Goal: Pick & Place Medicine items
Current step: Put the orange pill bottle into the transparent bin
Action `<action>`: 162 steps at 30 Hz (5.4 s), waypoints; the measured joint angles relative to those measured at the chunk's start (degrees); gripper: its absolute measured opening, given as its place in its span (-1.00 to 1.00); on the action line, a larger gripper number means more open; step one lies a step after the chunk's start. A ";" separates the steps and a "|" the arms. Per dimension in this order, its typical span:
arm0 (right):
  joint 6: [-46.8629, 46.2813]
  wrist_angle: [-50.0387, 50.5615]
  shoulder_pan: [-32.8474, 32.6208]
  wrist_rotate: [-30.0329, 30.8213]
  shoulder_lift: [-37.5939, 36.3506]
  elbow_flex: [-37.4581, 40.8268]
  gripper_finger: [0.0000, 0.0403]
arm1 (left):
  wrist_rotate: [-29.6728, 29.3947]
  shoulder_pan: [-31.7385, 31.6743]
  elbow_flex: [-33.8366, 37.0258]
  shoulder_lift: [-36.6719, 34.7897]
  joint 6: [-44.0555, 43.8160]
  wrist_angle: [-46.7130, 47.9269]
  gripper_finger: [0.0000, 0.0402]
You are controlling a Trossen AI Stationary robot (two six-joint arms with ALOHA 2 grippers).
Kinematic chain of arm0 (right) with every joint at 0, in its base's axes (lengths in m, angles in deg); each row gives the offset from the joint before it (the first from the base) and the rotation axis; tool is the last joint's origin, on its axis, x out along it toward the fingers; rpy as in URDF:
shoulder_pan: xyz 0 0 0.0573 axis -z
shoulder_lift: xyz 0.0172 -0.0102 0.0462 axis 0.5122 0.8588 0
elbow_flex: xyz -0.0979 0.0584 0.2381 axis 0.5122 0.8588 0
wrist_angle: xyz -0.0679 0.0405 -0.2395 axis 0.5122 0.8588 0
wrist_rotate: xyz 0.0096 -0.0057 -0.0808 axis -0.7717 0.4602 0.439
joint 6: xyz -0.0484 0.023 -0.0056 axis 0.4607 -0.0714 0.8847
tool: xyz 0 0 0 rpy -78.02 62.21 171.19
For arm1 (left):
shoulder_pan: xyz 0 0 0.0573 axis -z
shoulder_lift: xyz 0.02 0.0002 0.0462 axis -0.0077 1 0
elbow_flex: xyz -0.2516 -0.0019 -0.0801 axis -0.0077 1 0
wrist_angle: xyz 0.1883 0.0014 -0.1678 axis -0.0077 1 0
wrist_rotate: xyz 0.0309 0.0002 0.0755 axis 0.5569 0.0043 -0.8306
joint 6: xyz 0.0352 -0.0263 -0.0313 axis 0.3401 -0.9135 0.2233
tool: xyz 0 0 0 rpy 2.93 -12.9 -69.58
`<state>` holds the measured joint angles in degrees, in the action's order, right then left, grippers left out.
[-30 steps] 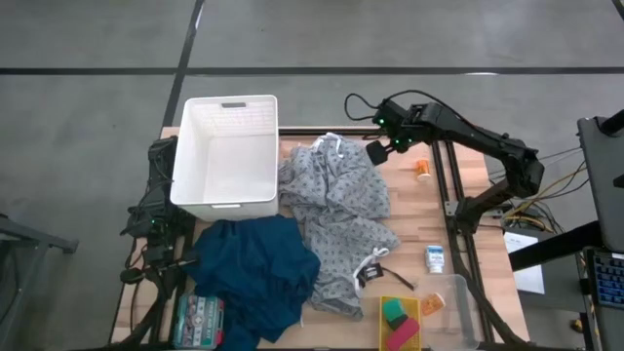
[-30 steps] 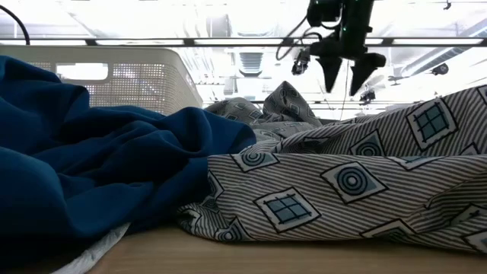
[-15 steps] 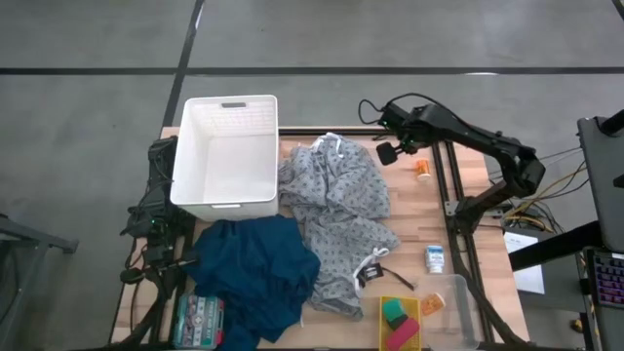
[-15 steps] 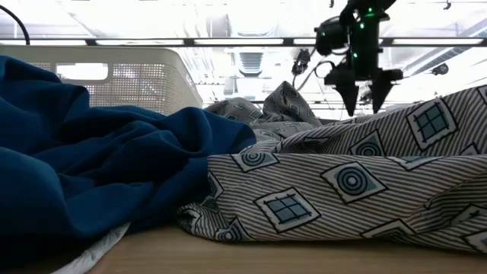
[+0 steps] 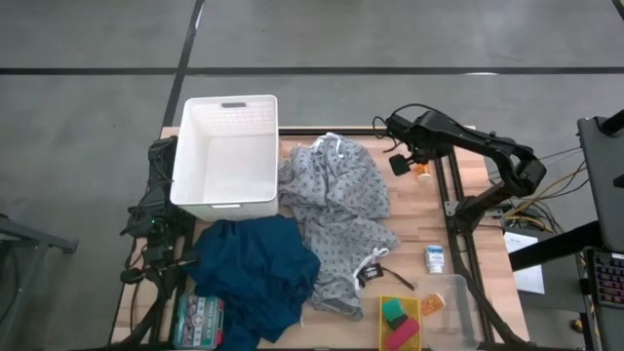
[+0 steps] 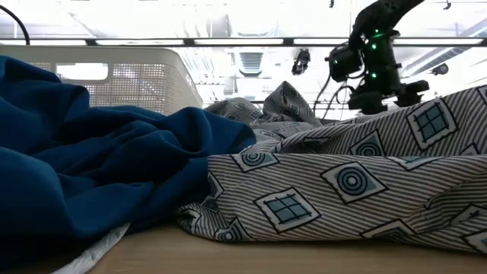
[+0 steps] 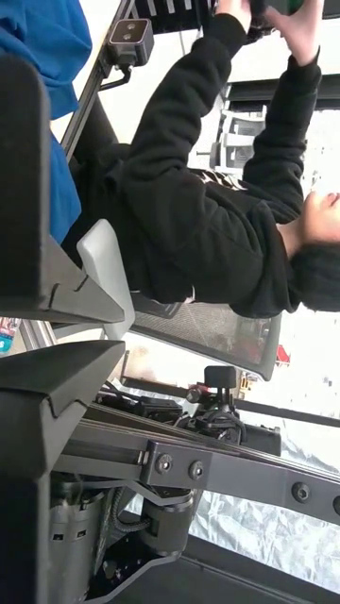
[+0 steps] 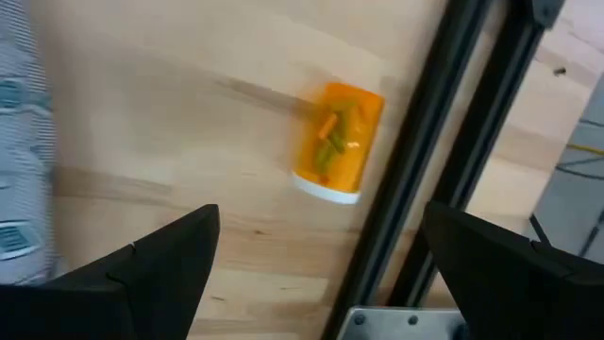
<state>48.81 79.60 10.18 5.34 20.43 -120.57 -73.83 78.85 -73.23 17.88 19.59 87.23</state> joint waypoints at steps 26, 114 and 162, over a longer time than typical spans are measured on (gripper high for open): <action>0.87 -14.50 5.59 2.91 0.00 12.51 0.83 | -0.02 0.00 0.02 0.00 0.00 0.00 -0.77; 2.22 -21.71 -0.46 -3.68 -18.77 12.32 -0.13 | -0.01 -0.02 0.02 0.01 0.00 0.00 -0.77; 3.28 -36.97 -63.45 -7.80 -23.03 9.68 -0.02 | 0.00 -0.02 0.02 0.02 0.00 0.00 -0.77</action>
<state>52.09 42.63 -53.27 -2.46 -2.59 -110.89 -73.82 78.83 -73.21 17.90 19.59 87.23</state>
